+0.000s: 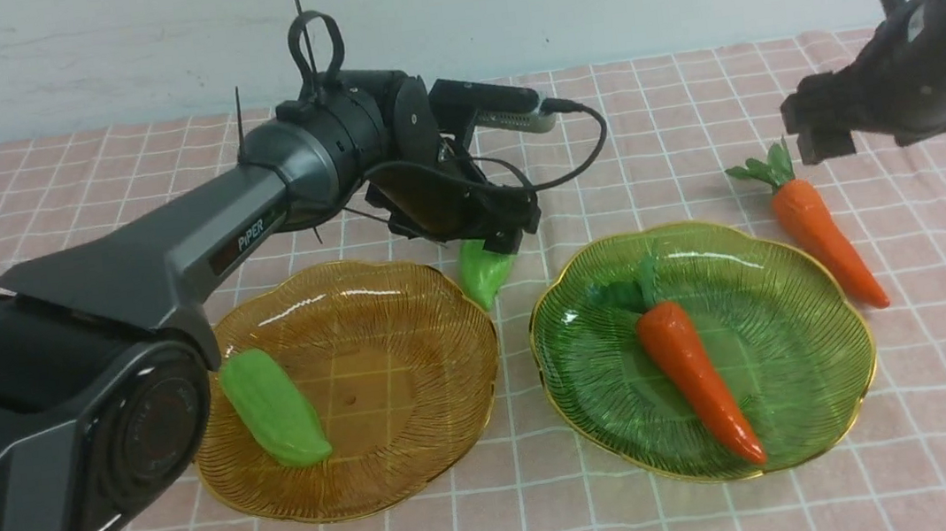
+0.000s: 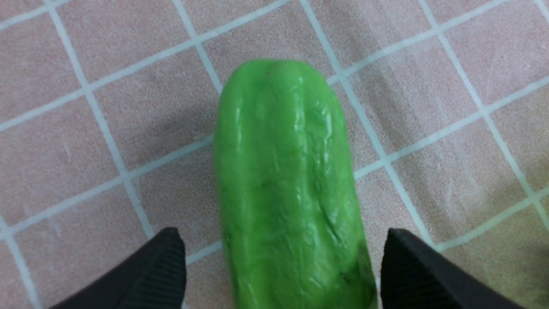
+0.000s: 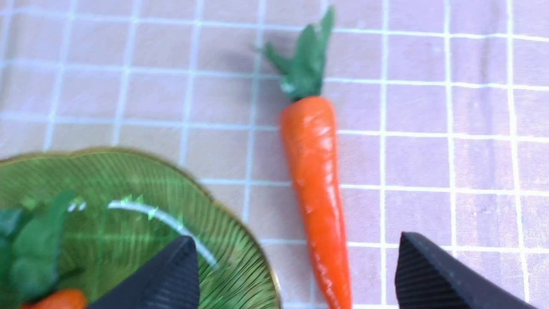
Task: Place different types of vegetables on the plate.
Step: 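Put the green cucumber next to the left plate into that plate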
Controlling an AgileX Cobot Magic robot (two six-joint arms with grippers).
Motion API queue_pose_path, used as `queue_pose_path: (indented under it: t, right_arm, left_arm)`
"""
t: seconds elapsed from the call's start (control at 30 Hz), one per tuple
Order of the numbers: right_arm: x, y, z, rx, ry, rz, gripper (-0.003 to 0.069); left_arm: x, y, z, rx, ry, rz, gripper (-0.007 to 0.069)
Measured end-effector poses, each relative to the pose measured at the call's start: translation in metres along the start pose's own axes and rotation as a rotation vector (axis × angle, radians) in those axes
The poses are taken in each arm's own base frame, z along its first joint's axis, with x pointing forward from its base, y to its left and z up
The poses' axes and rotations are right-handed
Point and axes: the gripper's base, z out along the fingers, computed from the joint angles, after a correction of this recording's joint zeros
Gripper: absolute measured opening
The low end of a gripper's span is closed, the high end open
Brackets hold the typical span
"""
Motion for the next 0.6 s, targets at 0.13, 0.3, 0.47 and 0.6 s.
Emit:
queue_pose_path:
  t: [0.13, 0.3, 0.47, 0.6]
  right_arm:
    - [0.0, -0.007, 0.021, 0.007, 0.03, 0.034, 0.0559]
    - [0.005, -0.005, 0.053, 0.005, 0.066, 0.034, 0.0559]
    - [0.007, -0.004, 0.08, 0.004, 0.042, 0.019, 0.0559]
    - [0.004, -0.007, 0.093, 0.018, -0.013, 0.029, 0.0559]
  left_arm:
    - [0.006, 0.001, 0.011, 0.003, 0.02, -0.005, 0.055]
    - [0.011, 0.001, 0.02, 0.014, 0.042, -0.019, 0.0437]
    - [0.004, -0.002, 0.011, 0.032, 0.034, -0.029, 0.0323]
    - [-0.026, -0.011, -0.044, 0.05, -0.038, -0.01, 0.0319]
